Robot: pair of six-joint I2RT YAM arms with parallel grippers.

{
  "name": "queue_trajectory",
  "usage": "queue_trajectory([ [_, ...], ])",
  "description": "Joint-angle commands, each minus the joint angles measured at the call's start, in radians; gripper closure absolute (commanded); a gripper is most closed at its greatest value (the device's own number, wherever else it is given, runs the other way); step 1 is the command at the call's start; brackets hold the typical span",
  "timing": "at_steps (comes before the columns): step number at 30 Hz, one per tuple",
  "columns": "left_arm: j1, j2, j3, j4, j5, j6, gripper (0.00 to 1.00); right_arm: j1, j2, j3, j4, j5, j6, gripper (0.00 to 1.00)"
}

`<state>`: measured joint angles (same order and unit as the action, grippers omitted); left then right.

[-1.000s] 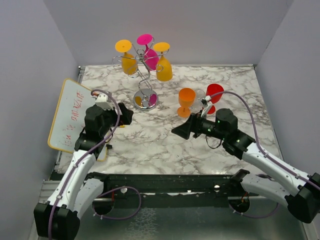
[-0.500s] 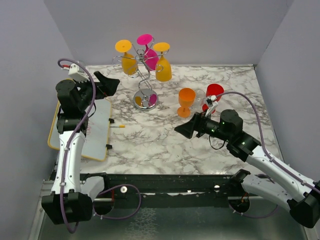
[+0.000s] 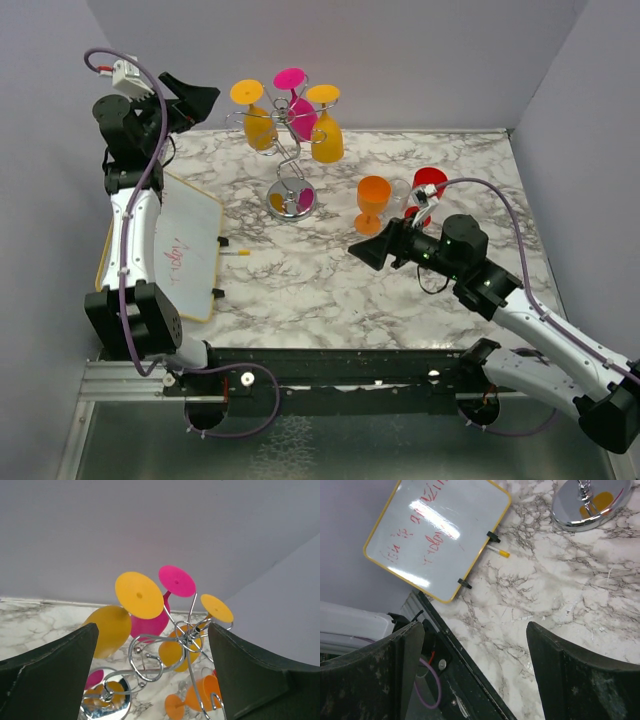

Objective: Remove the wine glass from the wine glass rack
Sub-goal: Pick up the wine glass from the wine rack.

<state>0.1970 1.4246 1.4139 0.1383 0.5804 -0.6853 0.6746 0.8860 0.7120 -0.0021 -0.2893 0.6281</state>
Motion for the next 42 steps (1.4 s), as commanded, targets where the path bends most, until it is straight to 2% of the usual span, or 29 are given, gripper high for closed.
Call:
queue_trajectory([
  [1,0.005,0.109,0.116,0.1,0.085,-0.089,0.1,0.0,0.01,0.049,-0.029,0.041,-0.01,0.11],
  [6,0.003,0.233,0.172,0.147,0.121,-0.175,0.15,0.001,-0.003,0.041,-0.048,0.069,-0.002,0.11],
  [17,-0.022,0.379,0.252,0.161,0.217,-0.205,0.23,0.0,0.012,0.047,-0.063,0.07,0.037,0.11],
  [23,-0.042,0.409,0.272,0.161,0.218,-0.214,0.27,0.0,0.02,0.056,-0.085,0.078,0.043,0.11],
  [42,-0.061,0.463,0.292,0.17,0.242,-0.237,0.5,0.0,-0.028,0.058,-0.118,0.128,0.004,0.1],
])
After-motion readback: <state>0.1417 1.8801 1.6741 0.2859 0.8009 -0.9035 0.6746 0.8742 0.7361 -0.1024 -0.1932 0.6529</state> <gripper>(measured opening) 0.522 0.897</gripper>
